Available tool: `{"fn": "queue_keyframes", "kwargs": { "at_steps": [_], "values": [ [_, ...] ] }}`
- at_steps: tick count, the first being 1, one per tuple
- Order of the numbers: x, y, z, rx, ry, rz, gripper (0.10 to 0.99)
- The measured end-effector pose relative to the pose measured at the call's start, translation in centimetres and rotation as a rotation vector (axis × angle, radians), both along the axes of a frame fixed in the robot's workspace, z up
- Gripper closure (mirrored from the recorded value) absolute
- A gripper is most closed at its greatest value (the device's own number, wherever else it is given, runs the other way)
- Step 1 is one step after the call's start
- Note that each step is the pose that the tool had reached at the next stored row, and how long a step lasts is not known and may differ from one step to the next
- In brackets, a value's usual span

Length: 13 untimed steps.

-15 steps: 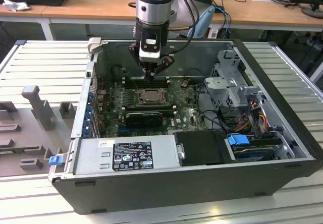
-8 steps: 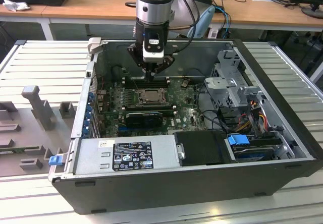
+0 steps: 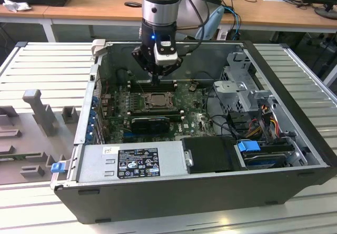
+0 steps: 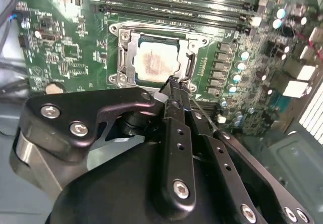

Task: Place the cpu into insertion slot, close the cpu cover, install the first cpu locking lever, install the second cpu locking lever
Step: 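Install the first cpu locking lever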

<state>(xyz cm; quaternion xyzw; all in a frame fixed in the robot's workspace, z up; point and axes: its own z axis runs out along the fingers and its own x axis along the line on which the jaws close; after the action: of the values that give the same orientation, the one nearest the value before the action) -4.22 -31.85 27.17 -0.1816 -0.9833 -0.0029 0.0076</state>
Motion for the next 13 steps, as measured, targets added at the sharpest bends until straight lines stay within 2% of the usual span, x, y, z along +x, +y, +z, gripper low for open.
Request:
{"fn": "queue_keyframes", "kwargs": {
  "at_steps": [7, 13],
  "values": [
    [-0.01, 0.00, 0.00, 0.000, 0.0001, 0.075, 0.980],
    [-0.01, 0.00, 0.00, 0.000, 0.0000, 0.107, 0.980]
  ]
}}
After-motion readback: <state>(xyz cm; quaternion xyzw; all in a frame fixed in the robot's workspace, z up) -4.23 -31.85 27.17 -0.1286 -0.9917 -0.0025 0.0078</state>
